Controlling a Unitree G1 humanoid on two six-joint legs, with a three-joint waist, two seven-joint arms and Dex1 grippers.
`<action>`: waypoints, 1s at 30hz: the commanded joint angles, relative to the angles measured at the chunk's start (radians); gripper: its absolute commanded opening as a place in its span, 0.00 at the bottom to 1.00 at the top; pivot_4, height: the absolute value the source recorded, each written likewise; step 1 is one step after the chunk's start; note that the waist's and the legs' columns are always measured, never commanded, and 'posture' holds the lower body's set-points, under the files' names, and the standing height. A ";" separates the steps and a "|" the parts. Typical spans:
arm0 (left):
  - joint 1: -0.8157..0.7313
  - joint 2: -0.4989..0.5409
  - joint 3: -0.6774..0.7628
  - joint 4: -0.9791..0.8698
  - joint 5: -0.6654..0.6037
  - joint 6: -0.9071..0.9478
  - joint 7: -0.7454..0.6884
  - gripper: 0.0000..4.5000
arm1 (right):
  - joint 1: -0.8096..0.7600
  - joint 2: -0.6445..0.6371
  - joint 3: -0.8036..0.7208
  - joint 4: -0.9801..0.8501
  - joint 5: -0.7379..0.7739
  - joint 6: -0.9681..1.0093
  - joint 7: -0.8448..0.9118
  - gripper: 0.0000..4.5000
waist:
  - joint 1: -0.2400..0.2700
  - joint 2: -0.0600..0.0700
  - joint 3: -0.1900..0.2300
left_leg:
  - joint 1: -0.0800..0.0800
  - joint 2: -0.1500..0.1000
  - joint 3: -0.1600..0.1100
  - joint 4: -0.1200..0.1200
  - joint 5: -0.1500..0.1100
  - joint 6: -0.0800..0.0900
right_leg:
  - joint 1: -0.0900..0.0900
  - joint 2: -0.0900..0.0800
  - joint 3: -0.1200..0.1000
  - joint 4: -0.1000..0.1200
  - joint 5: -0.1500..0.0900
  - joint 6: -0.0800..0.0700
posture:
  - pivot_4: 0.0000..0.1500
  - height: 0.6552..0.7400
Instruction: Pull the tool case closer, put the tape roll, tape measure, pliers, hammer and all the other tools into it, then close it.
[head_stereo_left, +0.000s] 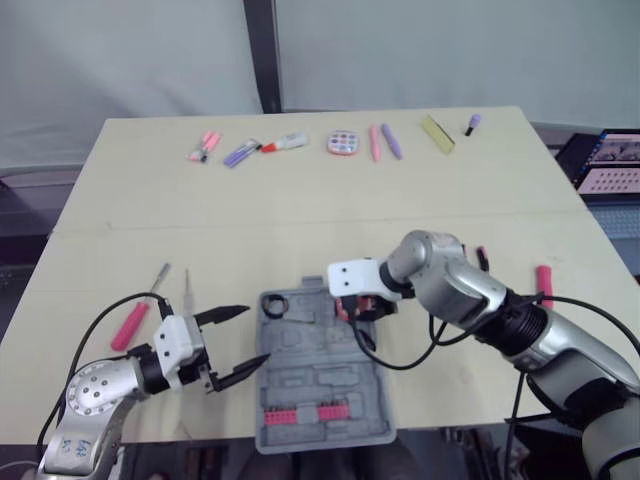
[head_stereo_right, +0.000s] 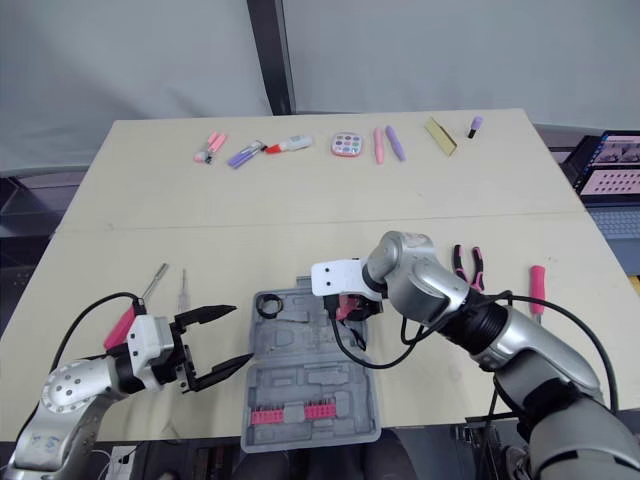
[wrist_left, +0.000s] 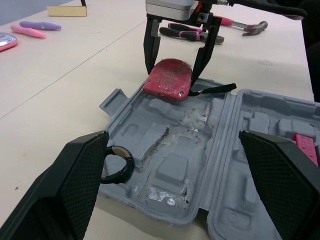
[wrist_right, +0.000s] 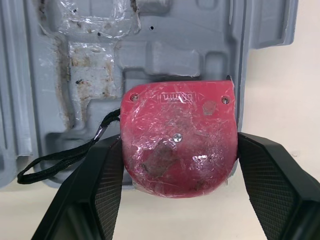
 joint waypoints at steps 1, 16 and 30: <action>0.013 -0.006 0.001 -0.040 0.001 -0.021 0.005 1.00 | -0.022 0.008 -0.010 -0.014 -0.020 -0.017 0.021 0.66 | 0.000 0.000 0.000 | 0.000 0.000 0.000 0.000 0.000 0.000 | 0.000 0.000 0.000 0.000 0.000 0.000 | 1.00 1.00; 0.015 -0.015 -0.007 -0.029 0.005 -0.037 0.002 1.00 | -0.026 0.024 -0.028 -0.017 -0.042 -0.027 0.041 0.66 | 0.000 0.000 0.000 | 0.000 0.000 0.000 0.000 0.000 0.000 | 0.000 0.000 0.000 0.000 0.000 0.000 | 1.00 1.00; 0.001 -0.018 -0.017 -0.019 0.008 -0.038 0.002 1.00 | -0.036 0.011 -0.059 -0.028 -0.046 -0.041 0.042 0.99 | 0.000 0.000 0.000 | 0.000 0.000 0.000 0.000 0.000 0.000 | 0.000 0.000 0.000 0.000 0.000 0.000 | 1.00 1.00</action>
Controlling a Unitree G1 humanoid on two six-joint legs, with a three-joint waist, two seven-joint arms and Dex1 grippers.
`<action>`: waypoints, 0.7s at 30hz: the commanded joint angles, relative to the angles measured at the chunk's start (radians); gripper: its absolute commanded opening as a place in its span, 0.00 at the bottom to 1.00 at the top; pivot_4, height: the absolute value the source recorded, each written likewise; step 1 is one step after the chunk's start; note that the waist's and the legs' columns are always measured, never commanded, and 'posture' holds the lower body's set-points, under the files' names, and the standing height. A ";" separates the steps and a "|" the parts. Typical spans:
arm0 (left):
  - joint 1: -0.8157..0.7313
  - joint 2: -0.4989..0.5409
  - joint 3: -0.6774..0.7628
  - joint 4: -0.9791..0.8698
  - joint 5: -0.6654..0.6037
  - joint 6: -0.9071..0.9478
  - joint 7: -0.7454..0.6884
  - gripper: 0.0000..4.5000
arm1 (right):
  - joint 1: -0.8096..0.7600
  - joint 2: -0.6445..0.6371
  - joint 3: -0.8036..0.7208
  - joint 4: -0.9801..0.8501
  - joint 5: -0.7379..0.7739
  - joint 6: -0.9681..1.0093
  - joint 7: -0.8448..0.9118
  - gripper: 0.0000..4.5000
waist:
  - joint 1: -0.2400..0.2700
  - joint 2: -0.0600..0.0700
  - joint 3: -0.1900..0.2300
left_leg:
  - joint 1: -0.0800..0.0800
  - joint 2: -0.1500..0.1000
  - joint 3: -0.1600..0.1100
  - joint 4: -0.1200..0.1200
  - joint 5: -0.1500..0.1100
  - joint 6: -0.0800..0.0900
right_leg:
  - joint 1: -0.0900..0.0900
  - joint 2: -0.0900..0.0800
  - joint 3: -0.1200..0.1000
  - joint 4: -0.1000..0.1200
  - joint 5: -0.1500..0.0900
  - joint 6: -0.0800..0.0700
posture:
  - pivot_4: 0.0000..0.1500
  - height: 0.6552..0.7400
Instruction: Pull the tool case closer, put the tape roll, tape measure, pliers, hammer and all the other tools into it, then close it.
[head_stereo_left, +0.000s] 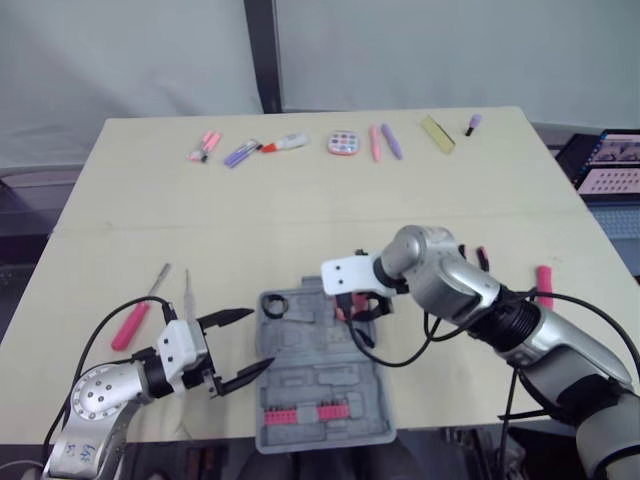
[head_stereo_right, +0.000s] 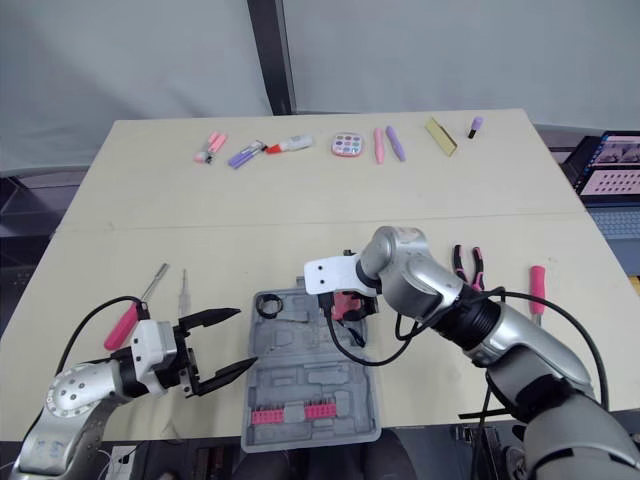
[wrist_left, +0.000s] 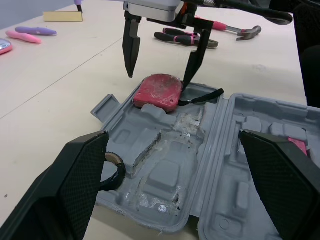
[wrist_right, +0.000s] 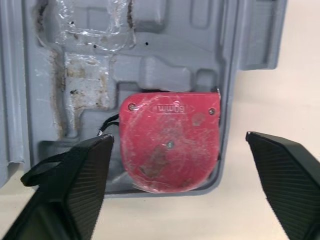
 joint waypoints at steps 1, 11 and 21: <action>-0.006 -0.004 -0.002 -0.008 0.004 -0.017 0.002 1.00 | -0.010 -0.022 -0.045 -0.055 -0.004 -0.005 0.019 0.99 | 0.000 0.000 0.000 | 0.000 0.000 0.000 0.000 0.000 0.000 | 0.000 0.000 0.000 0.000 0.000 0.000 | 1.00 1.00; -0.013 -0.004 -0.003 0.000 0.000 -0.021 0.001 1.00 | 0.170 -0.073 -0.348 -0.169 0.235 -0.040 0.013 0.99 | 0.004 0.000 0.000 | 0.000 0.000 0.000 0.000 0.000 0.000 | 0.001 0.000 0.000 -0.001 0.000 0.000 | 1.00 1.00; -0.031 0.007 0.000 -0.004 -0.030 -0.005 -0.023 1.00 | 0.368 0.001 -0.577 -0.153 0.417 -0.162 -0.100 0.51 | 0.002 0.000 0.000 | 0.000 0.000 0.000 0.000 0.000 0.000 | 0.002 0.000 0.000 -0.001 0.000 0.000 | 1.00 1.00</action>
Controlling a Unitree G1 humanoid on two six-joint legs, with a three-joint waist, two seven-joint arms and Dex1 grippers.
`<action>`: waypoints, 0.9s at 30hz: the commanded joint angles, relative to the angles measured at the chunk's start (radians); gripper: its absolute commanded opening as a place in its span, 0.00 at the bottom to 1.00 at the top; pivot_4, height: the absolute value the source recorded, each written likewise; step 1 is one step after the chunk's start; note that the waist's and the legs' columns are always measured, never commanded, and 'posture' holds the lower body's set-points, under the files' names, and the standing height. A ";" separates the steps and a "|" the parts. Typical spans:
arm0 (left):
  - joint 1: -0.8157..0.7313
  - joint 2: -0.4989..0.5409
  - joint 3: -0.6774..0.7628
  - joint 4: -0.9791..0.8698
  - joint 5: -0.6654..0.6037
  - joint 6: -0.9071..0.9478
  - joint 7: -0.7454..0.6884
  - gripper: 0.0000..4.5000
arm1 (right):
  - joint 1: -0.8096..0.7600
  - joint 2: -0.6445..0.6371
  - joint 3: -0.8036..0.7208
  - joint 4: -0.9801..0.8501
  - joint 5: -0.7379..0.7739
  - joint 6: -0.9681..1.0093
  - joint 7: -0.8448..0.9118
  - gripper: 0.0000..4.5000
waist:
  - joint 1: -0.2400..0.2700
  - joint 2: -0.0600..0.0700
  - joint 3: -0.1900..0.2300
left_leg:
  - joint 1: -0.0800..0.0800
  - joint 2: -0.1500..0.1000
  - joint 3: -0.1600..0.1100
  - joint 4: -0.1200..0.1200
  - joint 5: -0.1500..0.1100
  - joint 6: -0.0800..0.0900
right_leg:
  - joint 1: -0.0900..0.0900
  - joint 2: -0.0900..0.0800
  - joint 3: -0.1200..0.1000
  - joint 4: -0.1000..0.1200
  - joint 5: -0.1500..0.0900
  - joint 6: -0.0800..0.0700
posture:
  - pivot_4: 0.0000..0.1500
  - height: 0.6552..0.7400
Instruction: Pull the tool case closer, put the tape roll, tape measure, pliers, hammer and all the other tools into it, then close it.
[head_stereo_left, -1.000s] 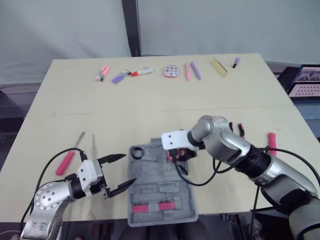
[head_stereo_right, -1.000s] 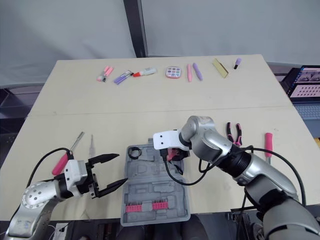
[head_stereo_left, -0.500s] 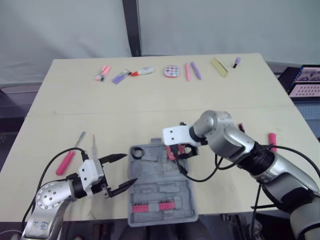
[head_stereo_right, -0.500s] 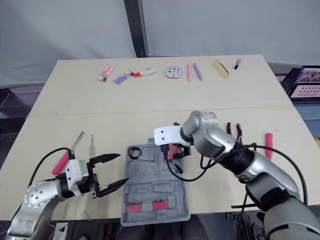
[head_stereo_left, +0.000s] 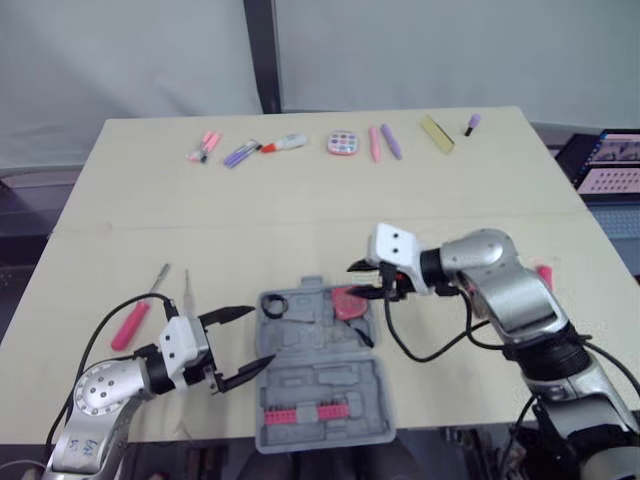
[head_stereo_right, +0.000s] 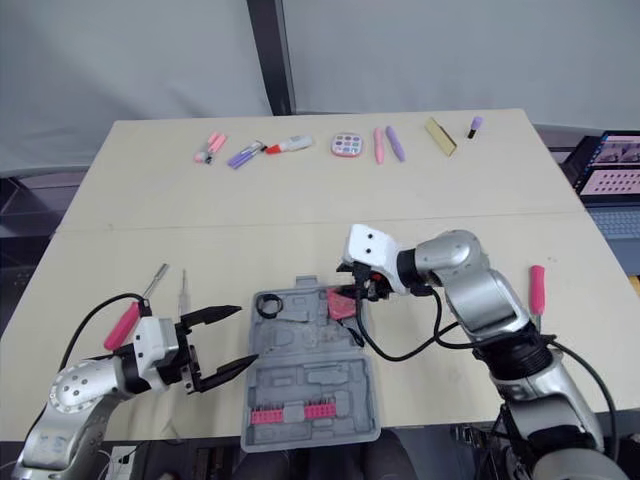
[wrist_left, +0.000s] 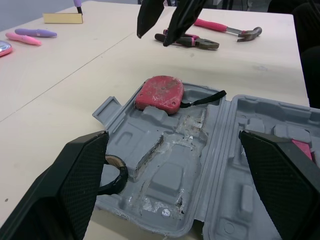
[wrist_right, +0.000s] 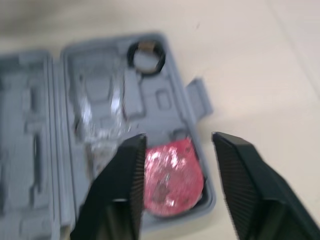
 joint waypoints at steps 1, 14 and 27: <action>-0.010 0.008 0.009 -0.030 -0.029 0.003 -0.014 1.00 | 0.036 0.001 -0.039 -0.009 0.053 -0.069 -0.010 0.51 | 0.000 0.000 0.000 | 0.000 0.000 0.000 0.000 0.000 0.000 | 0.000 0.000 0.000 0.000 0.000 0.000 | 1.00 1.00; -0.019 0.022 0.019 -0.063 -0.065 0.046 -0.028 1.00 | 0.131 0.031 -0.045 0.166 0.087 -0.315 -0.045 0.51 | 0.000 0.000 0.000 | 0.000 0.000 0.000 0.001 0.000 0.000 | 0.002 0.000 0.000 -0.002 0.000 0.000 | 1.00 1.00; -0.006 0.030 0.030 -0.061 -0.068 0.045 -0.046 1.00 | 0.110 0.088 -0.015 0.378 0.051 -0.443 -0.054 0.51 | -0.001 0.000 0.000 | 0.001 0.000 -0.001 0.001 0.000 0.000 | 0.002 0.000 0.000 -0.002 0.000 0.000 | 1.00 1.00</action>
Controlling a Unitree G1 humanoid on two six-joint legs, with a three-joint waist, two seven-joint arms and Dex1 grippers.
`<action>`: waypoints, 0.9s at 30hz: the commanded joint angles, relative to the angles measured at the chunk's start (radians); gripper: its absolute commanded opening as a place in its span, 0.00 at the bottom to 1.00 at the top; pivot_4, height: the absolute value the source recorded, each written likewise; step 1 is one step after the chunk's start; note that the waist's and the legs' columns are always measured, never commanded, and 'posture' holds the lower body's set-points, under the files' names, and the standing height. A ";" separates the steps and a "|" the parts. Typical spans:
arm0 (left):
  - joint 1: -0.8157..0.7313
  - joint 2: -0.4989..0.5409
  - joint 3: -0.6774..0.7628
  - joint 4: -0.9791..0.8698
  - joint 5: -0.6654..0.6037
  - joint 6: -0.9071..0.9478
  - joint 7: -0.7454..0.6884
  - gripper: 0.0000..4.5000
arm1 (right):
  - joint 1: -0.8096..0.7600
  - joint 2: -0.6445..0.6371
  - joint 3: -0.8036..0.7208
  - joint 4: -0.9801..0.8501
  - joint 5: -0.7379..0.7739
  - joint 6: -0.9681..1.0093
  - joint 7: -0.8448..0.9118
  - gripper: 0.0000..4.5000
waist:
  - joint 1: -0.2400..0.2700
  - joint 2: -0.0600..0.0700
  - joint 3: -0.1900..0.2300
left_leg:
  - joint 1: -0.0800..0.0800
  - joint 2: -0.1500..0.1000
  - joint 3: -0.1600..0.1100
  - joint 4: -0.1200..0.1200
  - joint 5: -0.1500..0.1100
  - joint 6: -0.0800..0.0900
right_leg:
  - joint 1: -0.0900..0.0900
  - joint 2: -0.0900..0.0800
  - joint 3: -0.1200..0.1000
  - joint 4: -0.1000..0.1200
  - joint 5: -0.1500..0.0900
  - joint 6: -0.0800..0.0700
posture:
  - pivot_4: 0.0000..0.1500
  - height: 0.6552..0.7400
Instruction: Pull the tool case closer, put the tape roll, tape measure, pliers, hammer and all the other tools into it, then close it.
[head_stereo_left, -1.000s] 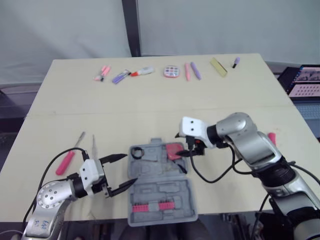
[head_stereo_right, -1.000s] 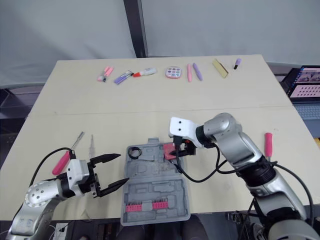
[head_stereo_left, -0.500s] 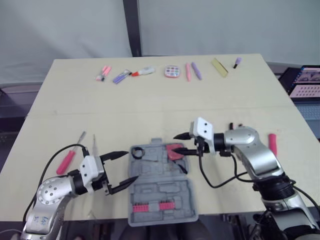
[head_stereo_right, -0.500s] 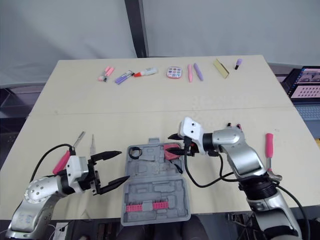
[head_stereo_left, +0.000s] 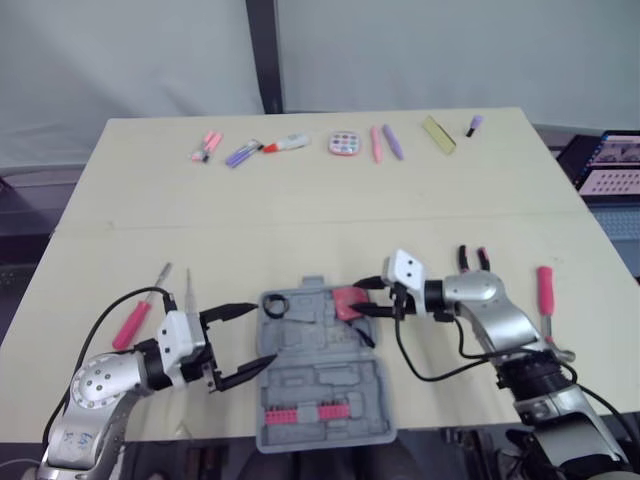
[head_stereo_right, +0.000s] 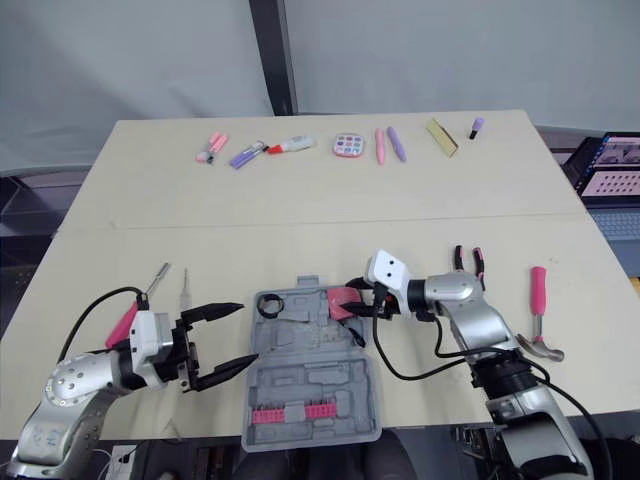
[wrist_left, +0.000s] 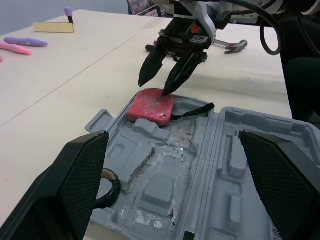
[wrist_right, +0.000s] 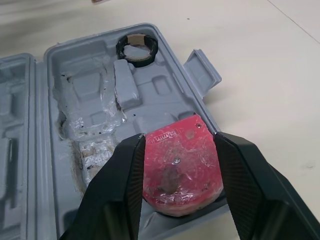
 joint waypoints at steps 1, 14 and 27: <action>0.011 0.010 0.022 -0.025 -0.013 -0.011 -0.010 1.00 | -0.009 0.007 0.004 0.025 -0.015 -0.048 -0.006 0.51 | 0.000 0.000 0.000 | 0.000 0.000 0.000 0.000 0.000 0.000 | 0.000 0.000 0.000 0.000 0.000 0.000 | 1.00 1.00; 0.016 0.015 0.031 -0.024 -0.011 -0.009 -0.017 1.00 | 0.012 0.031 0.020 0.141 -0.069 -0.110 -0.039 0.51 | 0.000 0.000 0.000 | 0.003 0.000 0.000 0.000 0.000 0.000 | 0.003 0.000 0.000 0.000 0.000 0.000 | 1.00 1.00; 0.010 0.017 0.035 -0.029 -0.012 0.001 -0.020 1.00 | 0.050 0.028 0.033 0.160 -0.076 -0.115 -0.043 0.51 | 0.001 0.000 -0.001 | 0.004 0.000 -0.002 0.000 0.000 0.000 | 0.005 0.000 0.000 -0.001 0.000 0.000 | 1.00 1.00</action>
